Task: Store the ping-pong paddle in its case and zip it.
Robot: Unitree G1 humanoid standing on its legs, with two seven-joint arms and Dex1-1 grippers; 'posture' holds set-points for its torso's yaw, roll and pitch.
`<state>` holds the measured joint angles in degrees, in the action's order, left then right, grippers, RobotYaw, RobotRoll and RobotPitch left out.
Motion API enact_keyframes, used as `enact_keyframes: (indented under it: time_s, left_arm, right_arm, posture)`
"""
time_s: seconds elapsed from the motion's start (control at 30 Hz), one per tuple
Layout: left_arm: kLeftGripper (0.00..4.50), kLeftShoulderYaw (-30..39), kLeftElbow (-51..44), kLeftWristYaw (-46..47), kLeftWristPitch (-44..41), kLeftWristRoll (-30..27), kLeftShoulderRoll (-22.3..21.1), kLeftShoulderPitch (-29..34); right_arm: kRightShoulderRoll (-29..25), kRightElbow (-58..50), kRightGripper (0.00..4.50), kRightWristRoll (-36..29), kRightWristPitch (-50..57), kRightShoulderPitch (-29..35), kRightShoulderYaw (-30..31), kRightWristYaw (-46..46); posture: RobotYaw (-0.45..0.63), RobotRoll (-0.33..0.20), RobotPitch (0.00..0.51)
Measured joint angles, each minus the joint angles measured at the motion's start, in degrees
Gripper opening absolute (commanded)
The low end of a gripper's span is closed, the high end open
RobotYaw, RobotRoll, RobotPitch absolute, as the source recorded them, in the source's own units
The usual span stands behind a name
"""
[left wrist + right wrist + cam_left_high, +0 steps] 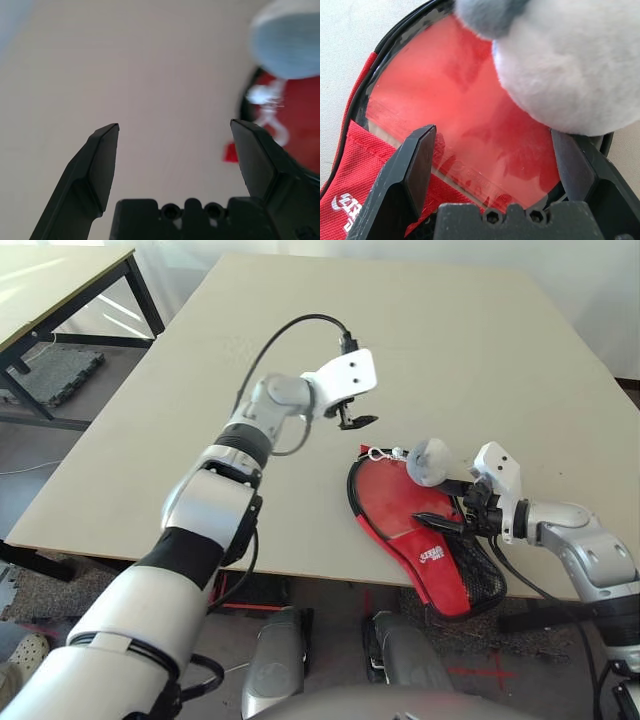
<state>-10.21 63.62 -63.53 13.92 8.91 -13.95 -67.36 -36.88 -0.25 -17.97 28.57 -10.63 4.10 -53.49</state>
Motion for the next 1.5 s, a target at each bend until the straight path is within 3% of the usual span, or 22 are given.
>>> enact_keyframes:
  time_s: [0.2,0.4,0.7,1.13,1.5]
  left_arm:
    - [4.46,-3.4,-29.6,-18.8,-21.0,-8.0,-4.9,17.3]
    - [4.46,-6.2,-44.9,-17.1,-33.6,-9.6,-6.1,22.7]
    - [4.46,-10.9,-46.5,-6.3,-35.4,-8.4,-1.4,25.1]
    - [4.46,-15.2,-37.1,0.5,-31.0,-4.3,1.9,24.7]
    - [4.46,-15.1,-36.0,0.9,-30.7,-4.3,2.4,24.2]
  right_arm:
    - [0.3,1.1,4.50,0.3,-0.6,-0.5,0.2,-0.5]
    - [0.4,2.8,4.50,0.6,-0.9,-1.1,0.2,-0.7]
    - [0.6,2.8,4.50,1.1,-0.9,-1.0,0.2,-1.1]
    - [-0.9,1.0,4.50,0.6,-0.5,0.6,-0.9,-1.3]
    - [-8.4,-4.8,4.50,-11.3,13.3,4.4,-13.5,-3.1]
  posture:
    - [0.05,0.000,0.086]
    - [0.05,0.000,0.089]
    - [0.05,0.000,0.098]
    - [0.03,0.000,0.106]
    - [0.02,0.000,0.104]
